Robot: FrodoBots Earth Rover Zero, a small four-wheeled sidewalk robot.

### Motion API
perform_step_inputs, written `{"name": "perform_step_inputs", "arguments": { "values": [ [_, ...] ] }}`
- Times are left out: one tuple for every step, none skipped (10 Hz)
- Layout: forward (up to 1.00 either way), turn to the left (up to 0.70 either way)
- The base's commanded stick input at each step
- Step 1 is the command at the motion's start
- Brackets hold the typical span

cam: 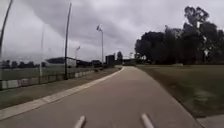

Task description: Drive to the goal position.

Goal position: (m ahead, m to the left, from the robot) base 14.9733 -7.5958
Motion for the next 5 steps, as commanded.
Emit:
{"name": "perform_step_inputs", "arguments": {
  "values": [
    [0.00, 1.00],
    [0.00, 1.00],
    [0.00, 1.00],
    [0.00, 0.99],
    [0.00, 0.99]
  ]
}}
